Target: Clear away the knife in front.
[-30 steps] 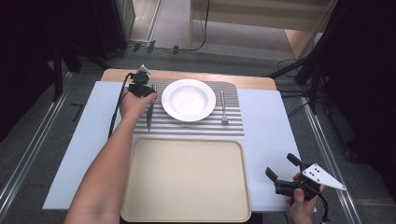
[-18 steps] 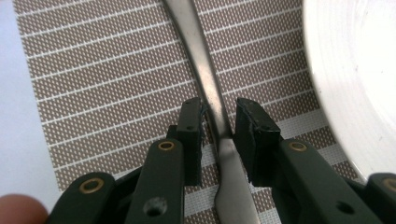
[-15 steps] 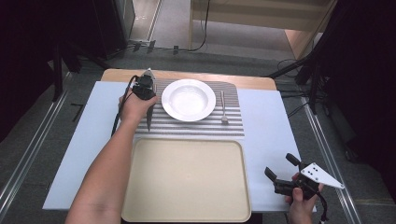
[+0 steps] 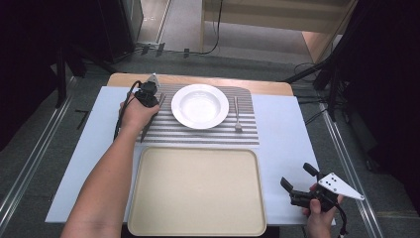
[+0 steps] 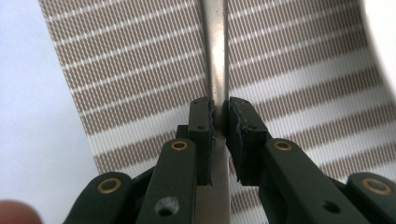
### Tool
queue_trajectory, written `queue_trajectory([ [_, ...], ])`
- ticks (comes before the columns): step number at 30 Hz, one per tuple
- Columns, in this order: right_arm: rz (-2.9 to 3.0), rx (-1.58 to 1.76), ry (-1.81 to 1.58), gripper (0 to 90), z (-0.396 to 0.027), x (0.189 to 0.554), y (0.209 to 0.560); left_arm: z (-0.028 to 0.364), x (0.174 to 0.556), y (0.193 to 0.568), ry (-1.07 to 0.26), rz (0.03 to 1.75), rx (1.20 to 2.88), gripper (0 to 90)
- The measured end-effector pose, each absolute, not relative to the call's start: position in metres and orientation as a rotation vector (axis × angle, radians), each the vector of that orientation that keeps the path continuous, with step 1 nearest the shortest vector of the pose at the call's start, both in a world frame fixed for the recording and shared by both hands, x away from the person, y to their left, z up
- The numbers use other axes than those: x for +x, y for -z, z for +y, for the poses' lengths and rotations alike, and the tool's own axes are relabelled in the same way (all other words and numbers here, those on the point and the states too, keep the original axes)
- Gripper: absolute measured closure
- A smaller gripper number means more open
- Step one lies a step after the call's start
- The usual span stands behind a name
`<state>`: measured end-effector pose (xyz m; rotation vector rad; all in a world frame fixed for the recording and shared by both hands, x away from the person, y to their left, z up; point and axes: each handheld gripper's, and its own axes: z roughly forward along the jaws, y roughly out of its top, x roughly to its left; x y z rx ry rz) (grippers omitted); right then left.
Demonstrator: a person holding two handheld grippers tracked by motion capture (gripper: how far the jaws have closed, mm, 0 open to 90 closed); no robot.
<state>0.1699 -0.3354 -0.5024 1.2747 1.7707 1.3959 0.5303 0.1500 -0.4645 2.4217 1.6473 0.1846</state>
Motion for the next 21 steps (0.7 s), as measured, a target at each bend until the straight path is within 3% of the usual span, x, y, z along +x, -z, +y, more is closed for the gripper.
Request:
queue_trajectory([
  [4,1.776,1.266,-1.387,0.0,-0.334,0.170,0.502,0.151,0.529,0.465,-0.142,1.616,2.484,77.6],
  [6,1.776,1.268,-1.388,0.0,-0.334,0.170,0.502,0.151,0.529,0.464,-0.115,1.602,2.483,70.1],
  [10,1.781,1.271,-1.386,0.0,-0.334,0.170,0.503,0.146,0.528,0.465,-0.134,1.593,2.506,65.5],
  [21,1.787,1.271,-1.385,0.0,-0.336,0.169,0.504,0.139,0.531,0.464,-0.160,1.636,2.551,70.4],
])
